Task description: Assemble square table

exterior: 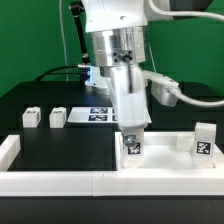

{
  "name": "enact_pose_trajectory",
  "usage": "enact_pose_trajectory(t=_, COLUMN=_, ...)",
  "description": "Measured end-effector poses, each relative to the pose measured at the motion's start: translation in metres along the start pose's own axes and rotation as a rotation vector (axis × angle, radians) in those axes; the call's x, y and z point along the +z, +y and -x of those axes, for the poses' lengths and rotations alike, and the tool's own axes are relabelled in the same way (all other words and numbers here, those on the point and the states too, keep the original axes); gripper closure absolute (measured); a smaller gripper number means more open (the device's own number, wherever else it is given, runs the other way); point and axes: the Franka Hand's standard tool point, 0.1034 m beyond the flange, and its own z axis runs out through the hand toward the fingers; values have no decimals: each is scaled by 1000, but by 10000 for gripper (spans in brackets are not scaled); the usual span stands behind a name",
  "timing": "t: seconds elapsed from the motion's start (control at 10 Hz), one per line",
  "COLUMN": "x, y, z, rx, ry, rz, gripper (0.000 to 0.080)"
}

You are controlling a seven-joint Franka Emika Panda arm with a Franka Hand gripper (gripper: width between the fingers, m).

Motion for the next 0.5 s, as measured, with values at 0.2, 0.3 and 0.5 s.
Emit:
enact_pose_trajectory(t=0.2, x=0, y=0, z=2, rx=109, ry=4, rz=2, gripper=508)
enact_pose_trajectory(t=0.3, x=0, y=0, z=1, rx=188, ry=1, rz=1, gripper=508)
enact_pose_trajectory(t=0.5, x=0, y=0, z=1, rx=171, ry=0, rz=1, gripper=508)
